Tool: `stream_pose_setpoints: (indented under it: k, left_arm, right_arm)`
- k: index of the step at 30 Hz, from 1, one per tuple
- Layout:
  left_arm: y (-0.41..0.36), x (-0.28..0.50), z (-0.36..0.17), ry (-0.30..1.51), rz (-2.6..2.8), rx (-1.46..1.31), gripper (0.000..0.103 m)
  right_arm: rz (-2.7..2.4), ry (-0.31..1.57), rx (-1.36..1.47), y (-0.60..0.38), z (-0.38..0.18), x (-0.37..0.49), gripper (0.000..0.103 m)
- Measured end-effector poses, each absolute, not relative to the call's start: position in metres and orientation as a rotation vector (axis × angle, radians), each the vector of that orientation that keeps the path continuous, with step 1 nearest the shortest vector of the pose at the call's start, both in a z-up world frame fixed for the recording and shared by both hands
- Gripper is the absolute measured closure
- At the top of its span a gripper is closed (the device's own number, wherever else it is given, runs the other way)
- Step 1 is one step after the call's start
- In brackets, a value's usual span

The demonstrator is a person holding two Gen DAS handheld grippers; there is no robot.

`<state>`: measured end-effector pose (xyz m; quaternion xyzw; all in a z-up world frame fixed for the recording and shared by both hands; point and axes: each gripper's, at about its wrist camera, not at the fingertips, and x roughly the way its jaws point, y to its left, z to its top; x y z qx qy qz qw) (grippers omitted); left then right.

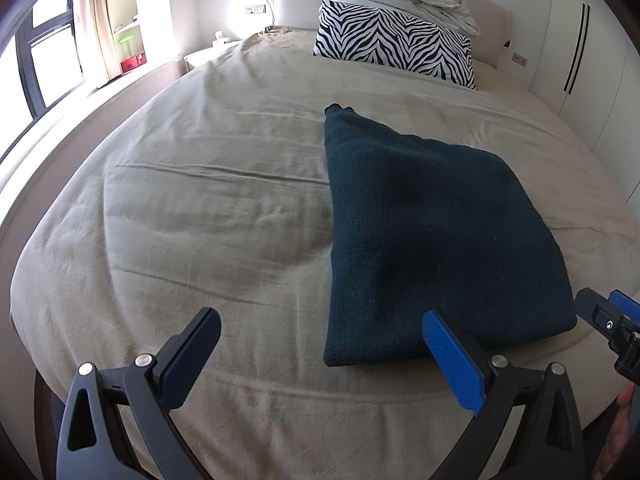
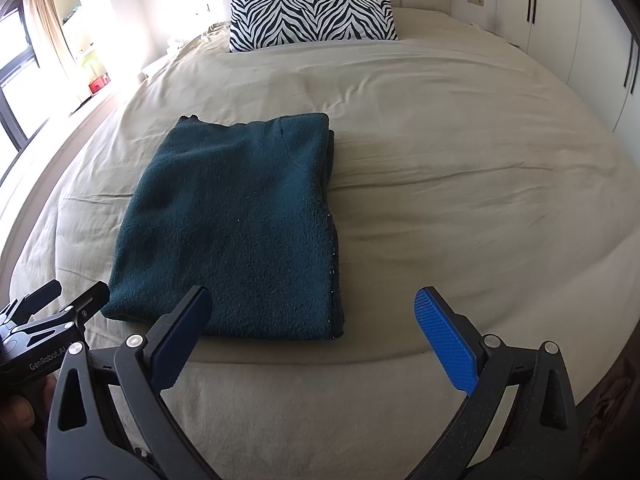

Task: Fold small clothes

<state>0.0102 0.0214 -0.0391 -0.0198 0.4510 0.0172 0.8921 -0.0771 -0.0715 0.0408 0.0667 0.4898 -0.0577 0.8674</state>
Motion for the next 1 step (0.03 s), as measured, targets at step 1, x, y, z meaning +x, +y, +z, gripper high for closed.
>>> stream_pose_setpoints:
  k: [1]
  left_arm:
    - [0.0217,0.0105,-0.0387,0.936,0.035,-0.042,0.0]
  right_arm:
    - [-0.121,1.026,0.142,-0.0717,0.0406,-0.0774,0.0]
